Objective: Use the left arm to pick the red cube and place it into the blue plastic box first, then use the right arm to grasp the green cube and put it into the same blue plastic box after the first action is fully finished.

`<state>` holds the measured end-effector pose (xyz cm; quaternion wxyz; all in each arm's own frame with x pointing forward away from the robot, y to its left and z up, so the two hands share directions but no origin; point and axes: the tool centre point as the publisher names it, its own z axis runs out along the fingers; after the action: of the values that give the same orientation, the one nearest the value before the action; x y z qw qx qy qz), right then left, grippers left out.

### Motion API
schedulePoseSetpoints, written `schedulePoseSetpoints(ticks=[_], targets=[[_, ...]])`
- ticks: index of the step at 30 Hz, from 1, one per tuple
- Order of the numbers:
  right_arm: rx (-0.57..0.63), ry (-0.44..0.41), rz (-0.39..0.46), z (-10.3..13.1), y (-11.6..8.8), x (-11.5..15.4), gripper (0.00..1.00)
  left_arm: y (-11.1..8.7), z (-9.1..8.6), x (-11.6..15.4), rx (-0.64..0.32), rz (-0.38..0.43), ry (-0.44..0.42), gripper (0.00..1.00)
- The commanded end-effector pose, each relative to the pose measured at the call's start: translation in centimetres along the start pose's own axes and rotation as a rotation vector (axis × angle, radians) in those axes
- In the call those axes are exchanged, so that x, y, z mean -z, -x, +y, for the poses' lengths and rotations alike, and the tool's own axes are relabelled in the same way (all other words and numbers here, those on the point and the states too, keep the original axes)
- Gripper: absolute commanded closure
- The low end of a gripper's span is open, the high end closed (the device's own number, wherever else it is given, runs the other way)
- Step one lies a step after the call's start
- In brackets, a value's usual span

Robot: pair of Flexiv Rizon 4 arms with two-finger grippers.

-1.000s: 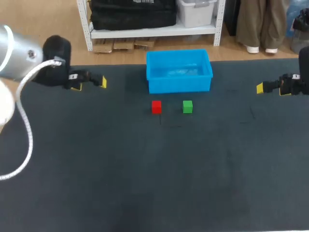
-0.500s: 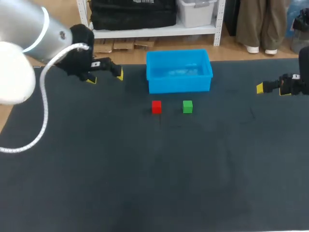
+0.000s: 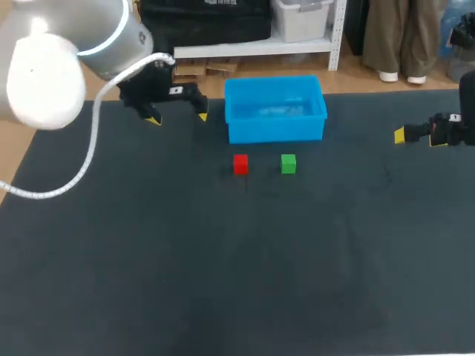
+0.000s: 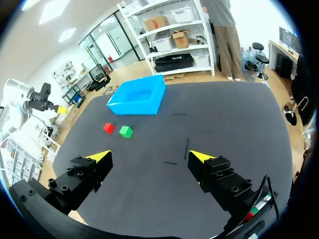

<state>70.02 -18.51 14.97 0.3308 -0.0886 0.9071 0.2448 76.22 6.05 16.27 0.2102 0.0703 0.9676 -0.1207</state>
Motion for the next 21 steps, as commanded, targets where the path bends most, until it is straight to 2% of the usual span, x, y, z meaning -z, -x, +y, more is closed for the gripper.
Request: schedulePoseSetpoints(ticks=[1, 21], targets=[[0.001, 0.003, 0.001, -0.1, 0.0, 0.0, 0.00, 1.1, -1.0, -0.9, 0.012, 0.032, 0.115, 0.00], [0.001, 0.003, 0.001, -0.1, 0.0, 0.0, 0.00, 2.2, -3.3, -3.6, 0.051, 0.100, 0.153, 0.00]])
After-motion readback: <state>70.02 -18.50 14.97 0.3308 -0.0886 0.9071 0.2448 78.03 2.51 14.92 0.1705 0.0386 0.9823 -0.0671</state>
